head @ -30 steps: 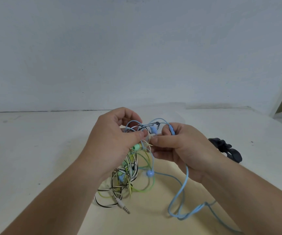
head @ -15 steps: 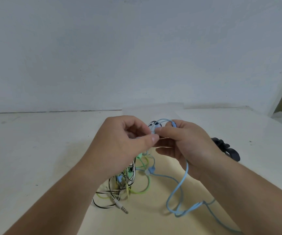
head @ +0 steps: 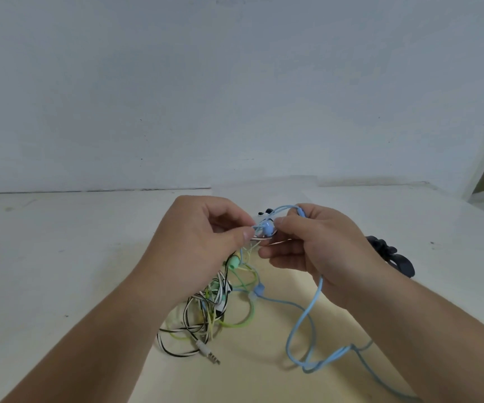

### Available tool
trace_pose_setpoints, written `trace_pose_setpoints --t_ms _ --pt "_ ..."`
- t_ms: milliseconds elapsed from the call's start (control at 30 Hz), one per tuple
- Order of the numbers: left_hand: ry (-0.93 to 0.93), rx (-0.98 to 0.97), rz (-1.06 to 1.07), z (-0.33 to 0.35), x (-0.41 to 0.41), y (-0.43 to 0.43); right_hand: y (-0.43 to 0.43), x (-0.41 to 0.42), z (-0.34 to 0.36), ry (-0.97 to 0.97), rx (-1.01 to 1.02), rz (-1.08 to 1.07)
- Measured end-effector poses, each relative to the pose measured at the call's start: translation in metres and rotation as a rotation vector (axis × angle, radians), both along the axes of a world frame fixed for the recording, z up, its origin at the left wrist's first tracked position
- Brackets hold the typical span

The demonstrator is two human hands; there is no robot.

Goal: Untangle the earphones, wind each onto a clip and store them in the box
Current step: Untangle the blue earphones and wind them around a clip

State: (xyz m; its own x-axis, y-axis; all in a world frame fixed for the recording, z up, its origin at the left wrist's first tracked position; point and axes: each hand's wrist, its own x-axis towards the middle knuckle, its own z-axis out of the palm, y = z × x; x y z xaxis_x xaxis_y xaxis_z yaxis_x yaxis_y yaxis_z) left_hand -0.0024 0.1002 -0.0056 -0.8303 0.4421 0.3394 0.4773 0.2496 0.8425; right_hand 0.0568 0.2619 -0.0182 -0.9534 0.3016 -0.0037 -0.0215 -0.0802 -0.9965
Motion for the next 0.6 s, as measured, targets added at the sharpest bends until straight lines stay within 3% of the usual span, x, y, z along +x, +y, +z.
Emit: trace_pose_setpoints --t_ms 233,433,600 --pt "-0.136 0.134 -0.108 0.001 -0.0013 0.0007 0.0015 0.0021 0.0019 -0.021 -0.053 -0.002" --pt "-0.157 0.109 0.028 -0.0053 -0.0081 0.0015 0.0023 0.0026 0.0062 0.042 -0.171 -0.034" --pt "-0.191 0.107 0.002 -0.0036 -0.0067 0.0001 0.0011 0.0032 0.0078 0.08 -0.218 -0.03"
